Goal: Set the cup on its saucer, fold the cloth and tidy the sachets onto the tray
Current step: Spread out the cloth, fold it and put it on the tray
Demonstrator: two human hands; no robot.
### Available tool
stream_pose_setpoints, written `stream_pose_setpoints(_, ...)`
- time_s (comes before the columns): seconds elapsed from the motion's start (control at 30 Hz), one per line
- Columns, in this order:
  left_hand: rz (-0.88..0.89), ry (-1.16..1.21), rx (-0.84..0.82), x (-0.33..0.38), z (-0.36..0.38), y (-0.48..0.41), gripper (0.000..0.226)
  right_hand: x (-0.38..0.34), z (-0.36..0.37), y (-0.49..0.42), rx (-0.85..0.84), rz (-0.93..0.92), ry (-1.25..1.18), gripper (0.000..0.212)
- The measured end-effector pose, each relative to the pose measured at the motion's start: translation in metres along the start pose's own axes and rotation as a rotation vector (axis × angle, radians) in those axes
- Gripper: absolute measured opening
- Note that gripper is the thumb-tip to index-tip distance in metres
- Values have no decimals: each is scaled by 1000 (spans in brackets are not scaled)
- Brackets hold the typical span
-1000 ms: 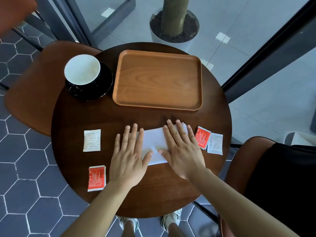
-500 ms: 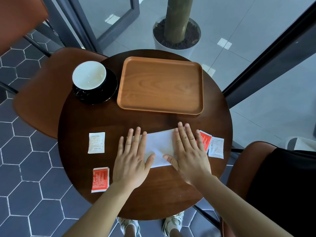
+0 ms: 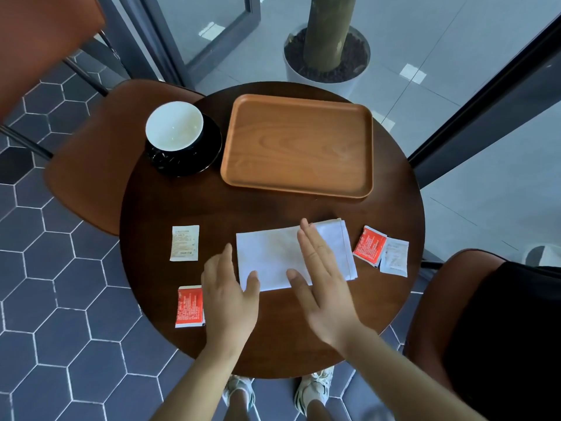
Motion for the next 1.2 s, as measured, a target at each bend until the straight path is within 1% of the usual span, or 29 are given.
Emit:
stream_pose_setpoints(0.03, -77, 54, -2, -4, -1, 1, 60, -5, 8, -1, -27, 89, -172, 61)
stream_pose_setpoints(0.1, -196, 124, -7, -8, -3, -1, 57, -9, 23, -3, -58, 252, -409, 63)
stream_pose_setpoints(0.17, -270, 138, -40, -10, -2, -5, 56, -5, 33, -6, -76, 406, -568, 64)
stream_pose_setpoints(0.23, -328, 158, -73, -10, 0, -9, 54, 0, 38, -6, -84, 494, -655, 65)
stream_pose_setpoints(0.3, -367, 241, -81, -9, 2, -11, 44, 4, 42, -4, -87, 497, -662, 64)
stream_pose_setpoints(0.4, -399, 344, -89, -8, 3, -12, 22, 5, 41, -4, -99, 517, -710, 63)
stream_pose_setpoints(0.47, -442, 404, -91, -8, 5, -12, 15, 2, 38, -5, -107, 518, -715, 63)
stream_pose_setpoints(0.57, -480, 452, -79, -7, 7, -13, 13, -2, 30, -4, -89, 497, -723, 62)
stream_pose_setpoints(0.67, -432, 396, -52, -5, 5, -14, 15, -5, 25, 12, -43, 434, -683, 61)
stream_pose_setpoints(0.73, -421, 378, -50, -5, 5, -14, 14, -1, 27, 29, -23, 435, -708, 61)
stream_pose_setpoints(0.8, -454, 426, -60, -7, 7, -12, 12, 3, 33, 42, -29, 471, -752, 59)
stream_pose_setpoints(0.9, -481, 472, -58, -8, 8, -11, 19, 5, 34, 47, -31, 471, -741, 58)
stream_pose_setpoints(1.0, -472, 500, -34, -9, 8, -13, 20, 4, 33, 33, -21, 471, -758, 58)
stream_pose_setpoints(1.2, -479, 541, -12, -13, 10, -12, 18, -7, 33, -22, -35, 466, -777, 61)
Point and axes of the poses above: each hand's wrist, its own y-axis away from the middle knuckle, its own z-axis out of the palm, x = y × z, the point moved 6 cm from there along -y, towards the middle knuckle, and after that the axes turned 7 degrees about z, right-handed, at the moved point
